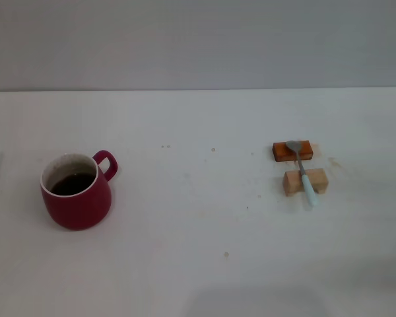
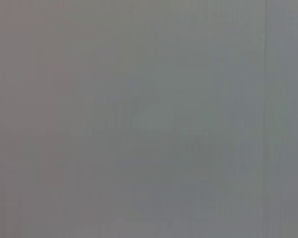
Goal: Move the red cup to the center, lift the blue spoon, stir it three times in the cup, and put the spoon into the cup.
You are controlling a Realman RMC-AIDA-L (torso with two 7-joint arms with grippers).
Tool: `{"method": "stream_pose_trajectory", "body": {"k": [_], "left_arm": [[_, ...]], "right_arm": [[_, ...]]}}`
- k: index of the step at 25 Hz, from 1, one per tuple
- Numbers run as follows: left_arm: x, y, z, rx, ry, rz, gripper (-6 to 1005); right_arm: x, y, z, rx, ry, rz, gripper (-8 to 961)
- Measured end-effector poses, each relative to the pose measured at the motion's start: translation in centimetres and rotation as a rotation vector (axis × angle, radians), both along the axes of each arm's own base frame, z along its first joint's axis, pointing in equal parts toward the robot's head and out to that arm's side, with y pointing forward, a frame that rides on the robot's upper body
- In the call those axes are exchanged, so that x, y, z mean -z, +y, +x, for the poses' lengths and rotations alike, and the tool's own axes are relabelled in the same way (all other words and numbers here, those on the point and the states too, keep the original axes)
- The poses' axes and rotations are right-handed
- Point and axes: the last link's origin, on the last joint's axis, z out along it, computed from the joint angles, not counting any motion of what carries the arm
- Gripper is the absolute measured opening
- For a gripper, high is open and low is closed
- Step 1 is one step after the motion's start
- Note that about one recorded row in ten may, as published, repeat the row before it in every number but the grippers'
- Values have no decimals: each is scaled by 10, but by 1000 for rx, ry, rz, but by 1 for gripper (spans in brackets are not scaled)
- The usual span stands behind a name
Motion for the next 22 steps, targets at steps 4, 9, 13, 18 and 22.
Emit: {"method": "stream_pose_trajectory", "body": {"k": [4,9,13,18,22], "left_arm": [[1,-2,-1,-5,1,-2,747],[3,-3,-5,-19,9,-23,730],[7,-5,-10,-46,13,-55,717],[11,-9,-14,-66,55,-93,559],[17,-11,-13,-77,173,-142,464]], "right_arm": [[0,1,0,-1,-2,0,725],[0,2,0,-1,-6,-2,725],[0,2,-1,-2,-6,-2,725],[-1,3,-1,-2,-6,-4,725],[-1,3,-1,-1,-6,-4,725]]}}
